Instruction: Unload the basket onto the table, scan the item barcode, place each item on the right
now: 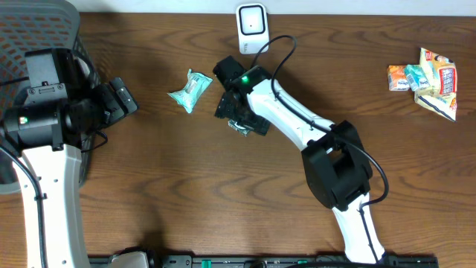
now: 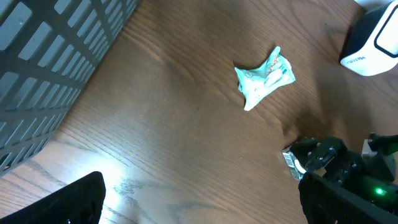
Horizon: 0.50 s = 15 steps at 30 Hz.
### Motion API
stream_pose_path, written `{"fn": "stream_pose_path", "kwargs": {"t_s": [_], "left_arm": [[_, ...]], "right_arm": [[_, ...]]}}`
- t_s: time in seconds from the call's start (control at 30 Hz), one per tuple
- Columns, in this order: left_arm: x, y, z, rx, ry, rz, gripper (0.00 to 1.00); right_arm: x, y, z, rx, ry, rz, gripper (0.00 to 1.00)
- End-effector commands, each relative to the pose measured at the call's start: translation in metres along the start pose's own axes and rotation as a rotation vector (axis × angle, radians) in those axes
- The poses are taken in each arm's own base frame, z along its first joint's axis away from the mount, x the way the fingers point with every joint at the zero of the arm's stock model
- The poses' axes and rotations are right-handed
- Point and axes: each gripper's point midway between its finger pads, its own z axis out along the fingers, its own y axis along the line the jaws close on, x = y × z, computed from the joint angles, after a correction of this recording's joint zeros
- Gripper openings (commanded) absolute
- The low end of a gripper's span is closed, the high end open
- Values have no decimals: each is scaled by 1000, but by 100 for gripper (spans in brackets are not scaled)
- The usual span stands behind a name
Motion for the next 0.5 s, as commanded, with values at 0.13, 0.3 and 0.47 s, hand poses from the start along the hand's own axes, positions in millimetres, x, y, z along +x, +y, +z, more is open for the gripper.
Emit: {"fn": "stream_pose_path", "kwargs": {"t_s": [0.13, 0.3, 0.47], "left_arm": [[-5, -2, -5, 9, -14, -3, 98], [-5, -2, -5, 9, -14, -3, 97], [-5, -2, -5, 9, -15, -3, 98]], "right_arm": [[1, -6, 17, 55, -28, 31, 99], [-7, -8, 24, 64, -56, 42, 99], [-16, 1, 30, 26, -80, 50, 95]]}}
